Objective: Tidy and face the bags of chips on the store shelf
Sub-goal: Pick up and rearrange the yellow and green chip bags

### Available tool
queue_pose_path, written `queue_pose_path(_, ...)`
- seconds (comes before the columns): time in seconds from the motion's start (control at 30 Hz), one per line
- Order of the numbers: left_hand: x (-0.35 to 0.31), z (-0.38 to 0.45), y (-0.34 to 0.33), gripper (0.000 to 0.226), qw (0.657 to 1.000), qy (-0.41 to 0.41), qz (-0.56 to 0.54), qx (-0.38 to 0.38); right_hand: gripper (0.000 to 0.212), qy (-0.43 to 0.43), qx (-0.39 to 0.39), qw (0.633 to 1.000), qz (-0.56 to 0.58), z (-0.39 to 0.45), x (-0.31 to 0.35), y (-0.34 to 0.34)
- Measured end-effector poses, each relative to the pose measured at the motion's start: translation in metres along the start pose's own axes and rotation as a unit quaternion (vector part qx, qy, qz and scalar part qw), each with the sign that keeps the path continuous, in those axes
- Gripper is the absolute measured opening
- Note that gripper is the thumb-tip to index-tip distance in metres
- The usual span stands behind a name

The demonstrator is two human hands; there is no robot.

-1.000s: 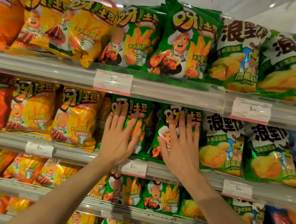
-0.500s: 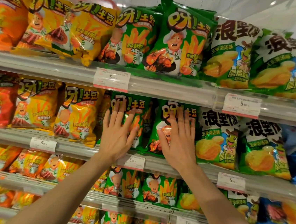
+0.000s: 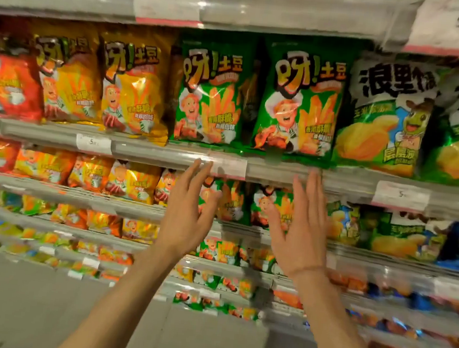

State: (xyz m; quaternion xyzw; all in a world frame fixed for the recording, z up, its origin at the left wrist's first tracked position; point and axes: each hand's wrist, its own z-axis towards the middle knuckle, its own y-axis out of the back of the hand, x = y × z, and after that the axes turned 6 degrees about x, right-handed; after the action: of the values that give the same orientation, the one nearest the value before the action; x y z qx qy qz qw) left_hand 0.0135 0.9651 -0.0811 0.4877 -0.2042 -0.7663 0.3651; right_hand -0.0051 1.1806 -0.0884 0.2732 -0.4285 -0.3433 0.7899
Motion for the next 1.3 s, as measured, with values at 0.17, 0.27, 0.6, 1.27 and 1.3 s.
queue_pose_path(0.17, 0.028, -0.068, 0.013, 0.055, 0.995, 0.078, -0.047, 0.03, 0.072, -0.076, 0.105, 0.991, 0.039, -0.064, 0.002, -0.031)
queue_pose_path(0.27, 0.056, -0.1, 0.029, 0.056, 0.993, 0.111, -0.031, 0.025, 0.073, -0.125, 0.135, 0.983, 0.006, -0.09, 0.015, -0.045)
queue_pose_path(0.6, 0.186, -0.149, 0.173, 0.052, 0.993, 0.115, 0.017, 0.033, 0.072, -0.179, 0.187, 0.964, -0.058, -0.122, 0.147, -0.111)
queue_pose_path(1.27, 0.39, -0.073, 0.387, 0.053, 0.997, 0.07, 0.044, 0.011, 0.037, -0.094, 0.091, 0.991, 0.002, 0.005, 0.397, -0.292)
queue_pose_path(1.3, 0.397, -0.063, 0.392, 0.053, 0.996, 0.07, 0.053, 0.013, 0.036, -0.104, 0.101, 0.989, 0.017, 0.014, 0.402, -0.301)
